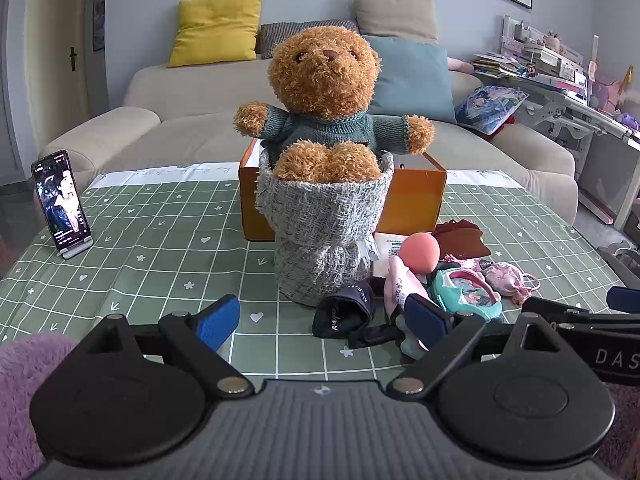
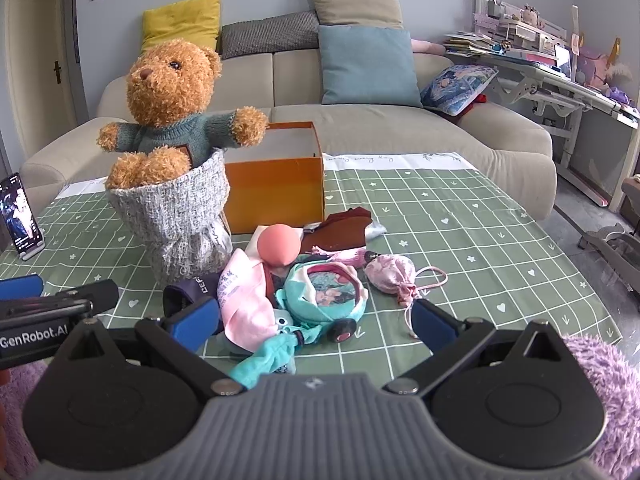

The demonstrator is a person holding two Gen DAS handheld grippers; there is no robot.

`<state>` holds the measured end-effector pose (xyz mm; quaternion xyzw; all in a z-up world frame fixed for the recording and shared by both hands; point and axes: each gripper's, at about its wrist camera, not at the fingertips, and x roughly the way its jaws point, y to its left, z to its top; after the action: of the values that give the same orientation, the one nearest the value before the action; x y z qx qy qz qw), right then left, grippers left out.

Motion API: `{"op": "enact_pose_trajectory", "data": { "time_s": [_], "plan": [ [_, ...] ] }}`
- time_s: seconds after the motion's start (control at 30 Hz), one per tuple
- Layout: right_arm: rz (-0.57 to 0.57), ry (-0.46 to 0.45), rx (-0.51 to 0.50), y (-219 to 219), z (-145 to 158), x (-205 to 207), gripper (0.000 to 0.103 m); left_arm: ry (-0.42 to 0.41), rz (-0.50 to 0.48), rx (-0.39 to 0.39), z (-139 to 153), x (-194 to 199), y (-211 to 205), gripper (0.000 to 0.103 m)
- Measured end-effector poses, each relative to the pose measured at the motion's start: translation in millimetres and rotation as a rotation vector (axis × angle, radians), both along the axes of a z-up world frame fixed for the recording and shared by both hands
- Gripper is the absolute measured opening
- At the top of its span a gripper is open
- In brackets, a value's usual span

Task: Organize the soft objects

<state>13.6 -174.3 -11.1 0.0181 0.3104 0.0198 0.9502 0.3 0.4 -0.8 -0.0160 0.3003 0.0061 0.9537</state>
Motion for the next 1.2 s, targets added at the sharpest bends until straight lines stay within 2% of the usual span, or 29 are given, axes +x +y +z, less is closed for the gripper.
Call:
{"op": "enact_pose_trajectory", "data": {
  "time_s": [1.2],
  "plan": [
    [0.015,0.007,-0.022,5.0,-0.9,0.9,0.100,0.009,-0.019,0.002,-1.2,0.3,-2.1,0.103]
  ]
}}
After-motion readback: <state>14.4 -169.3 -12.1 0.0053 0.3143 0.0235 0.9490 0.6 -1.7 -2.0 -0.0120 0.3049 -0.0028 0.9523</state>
